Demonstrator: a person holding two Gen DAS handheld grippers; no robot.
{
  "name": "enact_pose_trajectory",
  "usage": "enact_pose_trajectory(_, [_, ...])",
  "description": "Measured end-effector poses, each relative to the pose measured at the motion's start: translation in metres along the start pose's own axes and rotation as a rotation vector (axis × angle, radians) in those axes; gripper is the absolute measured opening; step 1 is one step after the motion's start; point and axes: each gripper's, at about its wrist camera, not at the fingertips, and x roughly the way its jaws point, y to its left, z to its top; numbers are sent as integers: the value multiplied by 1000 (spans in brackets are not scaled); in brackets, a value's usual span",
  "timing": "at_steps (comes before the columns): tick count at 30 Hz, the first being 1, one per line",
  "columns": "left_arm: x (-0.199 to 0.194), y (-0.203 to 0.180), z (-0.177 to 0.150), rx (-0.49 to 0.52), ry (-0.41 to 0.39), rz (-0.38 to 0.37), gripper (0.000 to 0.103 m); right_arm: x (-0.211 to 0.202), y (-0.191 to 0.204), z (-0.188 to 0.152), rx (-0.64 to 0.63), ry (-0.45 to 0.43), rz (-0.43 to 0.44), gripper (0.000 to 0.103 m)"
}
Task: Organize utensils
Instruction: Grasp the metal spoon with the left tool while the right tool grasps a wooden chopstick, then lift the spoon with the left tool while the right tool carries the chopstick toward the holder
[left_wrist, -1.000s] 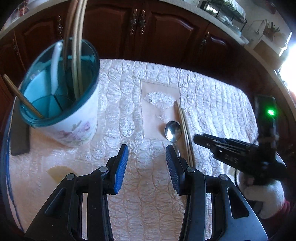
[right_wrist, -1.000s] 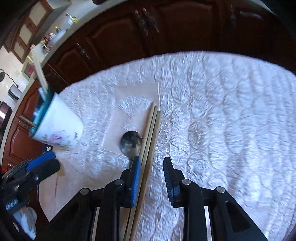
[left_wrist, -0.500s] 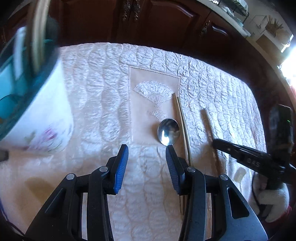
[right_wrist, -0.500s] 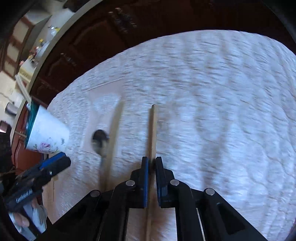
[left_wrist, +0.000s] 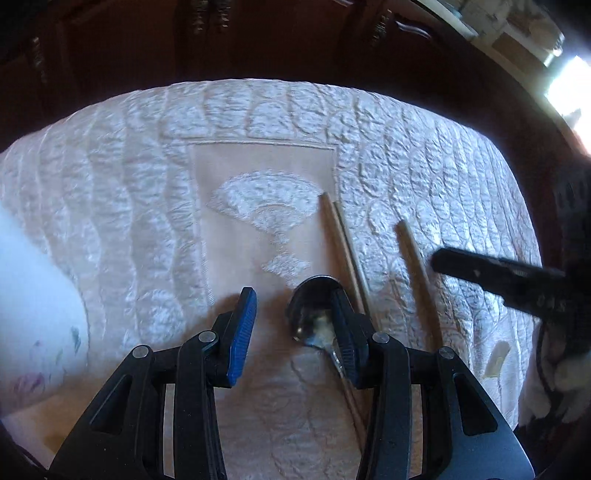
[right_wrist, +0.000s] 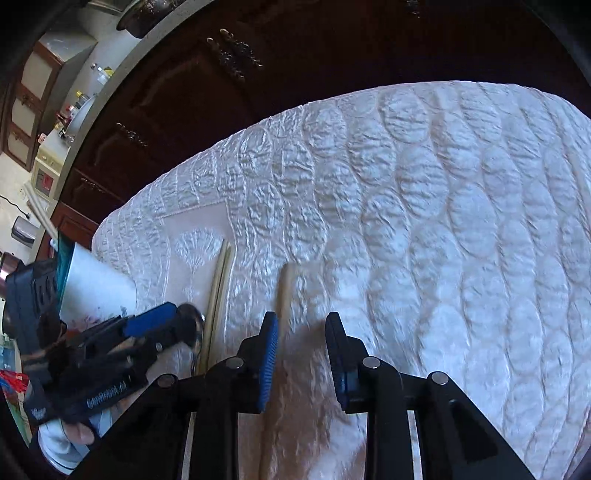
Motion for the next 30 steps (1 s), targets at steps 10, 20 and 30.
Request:
enact_pose_trajectory(10, [-1, -11, 1, 30, -10, -50, 3, 19, 26, 13, -72, 14, -41, 9])
enact_pose_trajectory(20, [-57, -4, -17, 48, -85, -35, 0, -73, 50, 5, -151, -129, 7, 7])
enact_pose_trajectory(30, [-24, 1, -13, 34, -34, -17, 34, -90, 53, -14, -145, -146, -2, 7])
